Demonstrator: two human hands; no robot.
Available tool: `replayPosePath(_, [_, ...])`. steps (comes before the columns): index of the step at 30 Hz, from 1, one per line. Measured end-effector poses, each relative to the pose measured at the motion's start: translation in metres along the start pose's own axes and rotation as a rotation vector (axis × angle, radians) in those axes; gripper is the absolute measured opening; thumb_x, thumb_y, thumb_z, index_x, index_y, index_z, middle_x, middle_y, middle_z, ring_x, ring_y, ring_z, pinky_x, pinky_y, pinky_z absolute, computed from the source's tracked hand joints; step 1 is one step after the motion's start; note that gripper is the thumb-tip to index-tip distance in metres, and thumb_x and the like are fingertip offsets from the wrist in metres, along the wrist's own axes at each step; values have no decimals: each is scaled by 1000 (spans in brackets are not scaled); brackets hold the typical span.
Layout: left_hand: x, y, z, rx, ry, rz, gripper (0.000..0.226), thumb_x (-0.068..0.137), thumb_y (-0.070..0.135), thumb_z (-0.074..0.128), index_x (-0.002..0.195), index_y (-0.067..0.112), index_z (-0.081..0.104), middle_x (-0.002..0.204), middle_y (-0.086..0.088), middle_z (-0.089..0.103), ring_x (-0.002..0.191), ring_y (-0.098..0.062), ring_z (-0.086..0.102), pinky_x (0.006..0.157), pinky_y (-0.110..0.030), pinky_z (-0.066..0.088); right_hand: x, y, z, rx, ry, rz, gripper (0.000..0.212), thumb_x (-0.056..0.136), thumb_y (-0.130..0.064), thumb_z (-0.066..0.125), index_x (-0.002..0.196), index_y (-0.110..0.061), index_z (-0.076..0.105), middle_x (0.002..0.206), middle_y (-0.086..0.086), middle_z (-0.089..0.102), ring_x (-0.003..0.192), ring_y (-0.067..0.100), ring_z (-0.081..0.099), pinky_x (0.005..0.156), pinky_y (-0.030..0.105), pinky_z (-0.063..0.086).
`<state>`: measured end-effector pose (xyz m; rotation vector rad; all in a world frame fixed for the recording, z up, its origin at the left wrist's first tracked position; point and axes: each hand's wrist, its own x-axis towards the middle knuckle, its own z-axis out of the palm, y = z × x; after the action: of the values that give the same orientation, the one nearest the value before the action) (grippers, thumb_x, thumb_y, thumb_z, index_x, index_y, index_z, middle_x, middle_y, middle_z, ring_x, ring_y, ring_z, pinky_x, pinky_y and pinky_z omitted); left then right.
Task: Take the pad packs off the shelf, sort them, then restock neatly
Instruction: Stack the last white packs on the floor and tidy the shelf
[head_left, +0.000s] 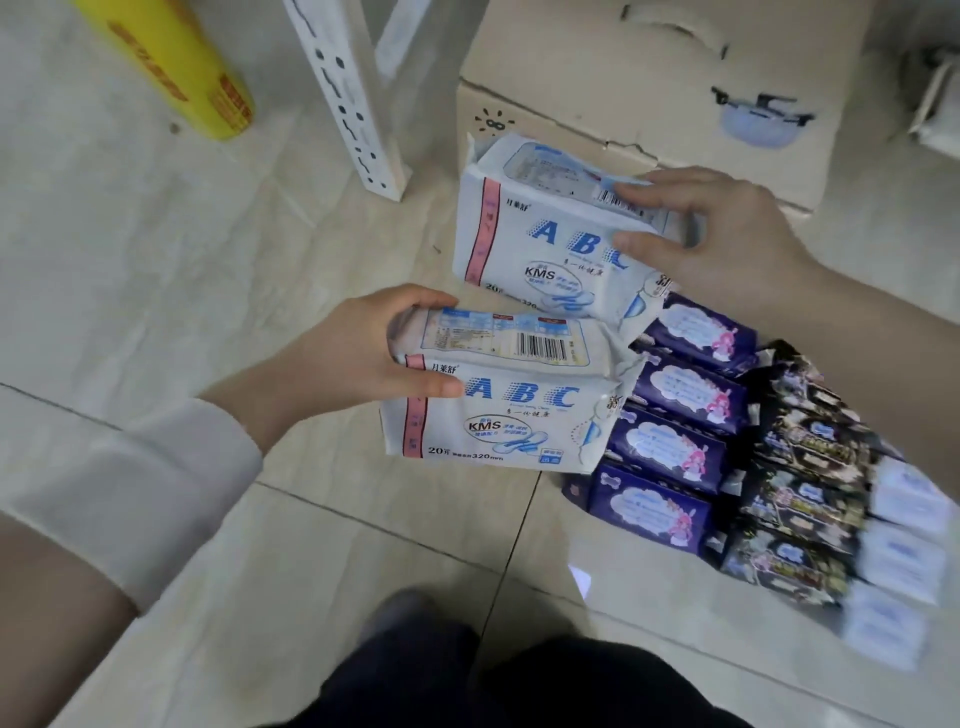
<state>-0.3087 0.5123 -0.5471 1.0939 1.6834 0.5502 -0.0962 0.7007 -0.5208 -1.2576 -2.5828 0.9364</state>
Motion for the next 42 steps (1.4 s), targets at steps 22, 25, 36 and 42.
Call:
replayPosePath(22, [-319, 396, -177, 122, -85, 172, 79, 56, 32, 88, 125, 25, 51, 115, 14, 54, 105, -3, 52, 84, -7, 38, -193, -320, -421, 63, 107, 170, 41, 81, -24, 70, 120, -14, 62, 129, 8, 55, 121, 15, 48, 103, 17, 29])
replayPosePath(25, [-338, 435, -194, 156, -82, 238, 76, 57, 28, 86, 124, 25, 51, 112, 16, 52, 102, 0, 51, 81, 1, 35, -215, -342, -458, 37, 155, 171, 40, 81, -25, 69, 120, -16, 62, 130, 7, 55, 124, 14, 46, 105, 19, 27])
replayPosePath(36, [-354, 561, -214, 270, -54, 476, 73, 55, 38, 85, 118, 39, 47, 111, 26, 51, 99, 11, 49, 78, 3, 32, -257, -366, -580, 26, 348, 165, 38, 80, -33, 70, 117, -27, 62, 125, -9, 55, 118, 4, 47, 101, 20, 32])
replayPosePath(42, [-337, 642, -215, 357, -18, 563, 73, 57, 38, 84, 118, 41, 45, 108, 33, 45, 98, 12, 47, 79, 3, 31, -252, -357, -661, -10, 400, 93, 38, 80, -28, 68, 117, -21, 63, 117, -10, 54, 108, -7, 44, 92, 1, 29])
